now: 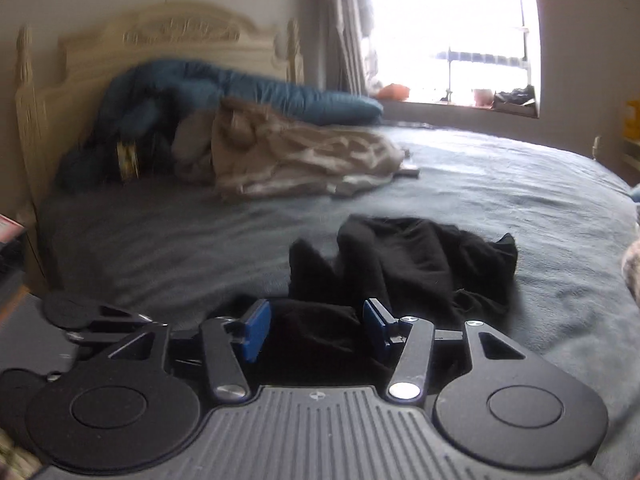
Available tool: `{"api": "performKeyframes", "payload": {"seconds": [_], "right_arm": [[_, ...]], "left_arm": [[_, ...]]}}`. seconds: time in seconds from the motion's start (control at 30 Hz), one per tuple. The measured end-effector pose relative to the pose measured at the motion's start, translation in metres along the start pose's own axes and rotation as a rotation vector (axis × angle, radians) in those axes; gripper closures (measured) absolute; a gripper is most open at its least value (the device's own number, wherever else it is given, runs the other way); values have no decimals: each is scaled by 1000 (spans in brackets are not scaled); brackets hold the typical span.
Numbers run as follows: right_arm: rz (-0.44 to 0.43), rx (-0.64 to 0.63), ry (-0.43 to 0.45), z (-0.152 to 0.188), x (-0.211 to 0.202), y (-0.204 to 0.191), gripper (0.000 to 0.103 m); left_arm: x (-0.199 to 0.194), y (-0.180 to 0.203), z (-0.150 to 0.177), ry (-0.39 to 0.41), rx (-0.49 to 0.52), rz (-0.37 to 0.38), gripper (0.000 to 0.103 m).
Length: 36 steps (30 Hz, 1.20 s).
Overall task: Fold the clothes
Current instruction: 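Lift and shake the black T-shirt with both grippers to untangle it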
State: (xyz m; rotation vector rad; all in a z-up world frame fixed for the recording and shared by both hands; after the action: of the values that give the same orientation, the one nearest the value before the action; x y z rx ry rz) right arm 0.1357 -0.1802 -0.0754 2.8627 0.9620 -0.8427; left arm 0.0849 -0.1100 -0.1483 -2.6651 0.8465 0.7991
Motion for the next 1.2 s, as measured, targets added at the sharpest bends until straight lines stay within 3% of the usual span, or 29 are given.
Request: {"api": "performKeyframes", "payload": {"seconds": [0.07,0.13,0.33,0.47,0.67,0.77,0.87,1.0,1.2], "right_arm": [[16,-19,-56,9,11,-3,75],[-7,-20,-35,16,-3,-10,83],[-48,26,2,61,-71,-18,85],[-25,25,-47,98,-86,-25,86],[-13,7,-178,149,-74,-40,86],[42,-48,-214,165,-80,-40,86],[71,-10,-156,152,-101,-32,86],[96,27,-18,115,-124,-22,85],[61,66,39,78,-103,-18,82]], "left_arm": [[-7,-1,4,-1,-9,9,49],[-17,-5,7,1,-21,24,49],[-48,-24,8,32,-51,42,48],[-53,-33,-7,86,-76,37,47],[-22,-29,-28,93,-61,62,45],[-5,-26,-27,58,-57,78,46],[2,-24,-21,23,-46,74,48],[-4,-30,-6,-8,-57,42,60],[-20,-58,21,-50,-160,-41,62]]}}
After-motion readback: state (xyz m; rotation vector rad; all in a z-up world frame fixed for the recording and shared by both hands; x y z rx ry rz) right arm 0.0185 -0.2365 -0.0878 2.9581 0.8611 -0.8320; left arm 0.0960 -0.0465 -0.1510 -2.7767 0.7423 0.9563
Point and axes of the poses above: each gripper's, at about its wrist camera, not at the fingertips, and x roughly the way its jaws point, y to its right, z to its underside, the point moved 10 cm from there along x, roughly the way its jaws point, and after that the axes turned 7 degrees about x, right-handed, at the moved point
